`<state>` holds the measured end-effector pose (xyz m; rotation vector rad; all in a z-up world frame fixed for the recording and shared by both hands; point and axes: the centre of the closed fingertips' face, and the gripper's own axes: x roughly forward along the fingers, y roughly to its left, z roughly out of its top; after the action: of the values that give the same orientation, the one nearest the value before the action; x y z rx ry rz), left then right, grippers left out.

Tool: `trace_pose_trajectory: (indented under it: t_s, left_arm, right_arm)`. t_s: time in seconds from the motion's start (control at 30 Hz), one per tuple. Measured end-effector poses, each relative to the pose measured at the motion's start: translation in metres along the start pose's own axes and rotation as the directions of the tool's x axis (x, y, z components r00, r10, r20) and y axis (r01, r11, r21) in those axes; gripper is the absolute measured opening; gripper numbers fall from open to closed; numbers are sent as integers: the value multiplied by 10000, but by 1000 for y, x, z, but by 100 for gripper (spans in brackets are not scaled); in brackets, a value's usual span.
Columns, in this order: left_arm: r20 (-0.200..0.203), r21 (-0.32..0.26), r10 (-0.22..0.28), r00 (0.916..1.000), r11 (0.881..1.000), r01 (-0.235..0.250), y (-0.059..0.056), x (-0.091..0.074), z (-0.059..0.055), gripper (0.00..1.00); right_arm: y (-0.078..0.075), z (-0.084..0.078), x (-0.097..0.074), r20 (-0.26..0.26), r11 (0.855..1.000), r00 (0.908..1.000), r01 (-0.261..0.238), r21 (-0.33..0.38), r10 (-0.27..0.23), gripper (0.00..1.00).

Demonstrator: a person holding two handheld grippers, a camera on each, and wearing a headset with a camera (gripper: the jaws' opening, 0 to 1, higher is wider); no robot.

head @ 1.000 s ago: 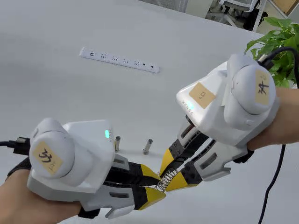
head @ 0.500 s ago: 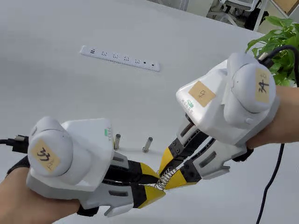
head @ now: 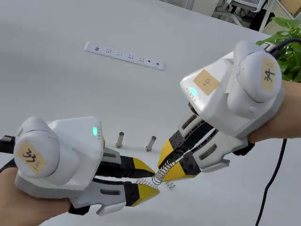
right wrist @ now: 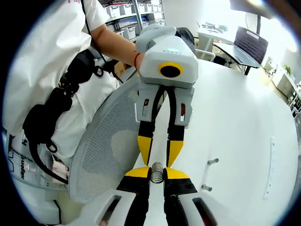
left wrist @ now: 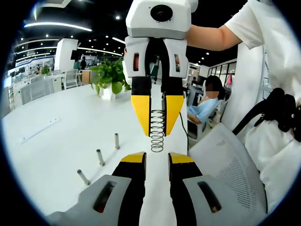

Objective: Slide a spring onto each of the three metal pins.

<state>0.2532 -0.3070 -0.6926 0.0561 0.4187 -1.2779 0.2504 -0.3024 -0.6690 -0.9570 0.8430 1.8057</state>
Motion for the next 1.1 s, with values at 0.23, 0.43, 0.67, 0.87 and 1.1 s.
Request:
trace_pose_trajectory:
  t_s: [0.23, 0.43, 0.67, 0.87, 1.1]
  left_arm:
    - [232, -206, 1294, 9913, 9914, -1289, 27, -27, -10, 38]
    - [223, -297, 2087, 9777, 9777, -2080, 46, -47, -20, 55]
    - [97, -302, 2562, 9666, 9663, -2558, 61, -55, -32, 72]
    - [608, -275, 2610, 9634, 9653, -2598, 65, -54, -29, 89]
    - [707, -223, 2473, 9664, 9689, -2463, 67, -53, -36, 99]
  right_arm:
    - [-26, 8, -11, 186, 9970, 9970, 742, 241, -746, 6]
    - [-54, 9, -13, -56, 9876, 9887, 1499, 460, -1498, 6]
    - [-85, 10, -2, -523, 9781, 9788, 2010, 539, -1983, 7]
    - [-113, 7, 13, -879, 9729, 9717, 2244, 556, -2191, 7]
    - [-134, -1, 36, -1408, 9743, 9661, 2231, 321, -2166, 7]
